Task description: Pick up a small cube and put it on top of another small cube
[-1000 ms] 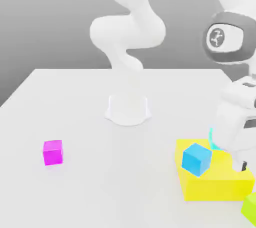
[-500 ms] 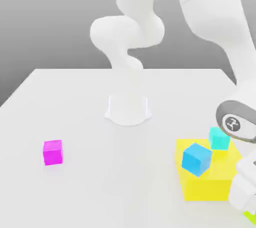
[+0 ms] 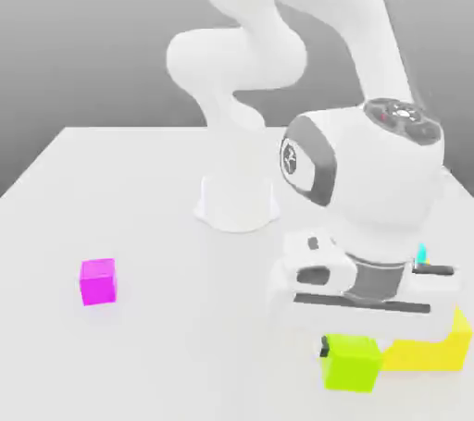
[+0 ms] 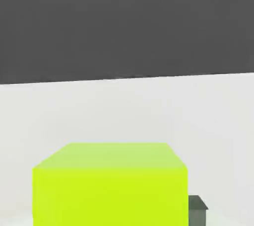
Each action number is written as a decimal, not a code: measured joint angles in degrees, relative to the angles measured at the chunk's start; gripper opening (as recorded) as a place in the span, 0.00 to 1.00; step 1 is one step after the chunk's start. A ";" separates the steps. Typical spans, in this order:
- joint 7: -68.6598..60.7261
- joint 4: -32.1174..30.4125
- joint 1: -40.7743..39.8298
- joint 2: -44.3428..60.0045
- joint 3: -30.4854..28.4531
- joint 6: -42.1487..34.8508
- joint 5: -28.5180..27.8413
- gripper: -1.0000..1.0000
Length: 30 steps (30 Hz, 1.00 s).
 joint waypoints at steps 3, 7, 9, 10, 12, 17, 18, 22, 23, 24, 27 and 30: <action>4.77 -5.57 -4.93 -5.15 -4.75 0.68 1.08 0.00; 12.05 -13.11 -17.43 -12.47 -10.84 1.50 2.18 0.00; 15.79 -17.00 -21.40 -16.37 -13.34 1.95 2.99 0.00; 17.61 -18.88 -23.05 -18.17 -14.58 2.27 3.36 0.00; 20.78 -22.15 -26.58 -19.86 -17.29 4.33 4.21 0.00; 20.06 -24.69 -28.28 -11.90 -20.40 15.05 9.96 0.00; 19.23 -24.70 -27.91 -10.43 -20.58 16.50 11.24 1.00; 19.23 -24.70 -27.07 -10.43 -20.58 16.51 11.24 1.00; 19.23 -24.70 -26.87 -10.43 -20.58 16.51 11.24 1.00; 18.76 -24.71 -26.50 -9.69 -20.77 17.19 11.95 1.00; 21.10 -24.80 -27.76 -13.58 -21.39 13.47 8.59 1.00; 23.19 -24.90 -29.53 -19.61 -20.61 7.61 5.57 1.00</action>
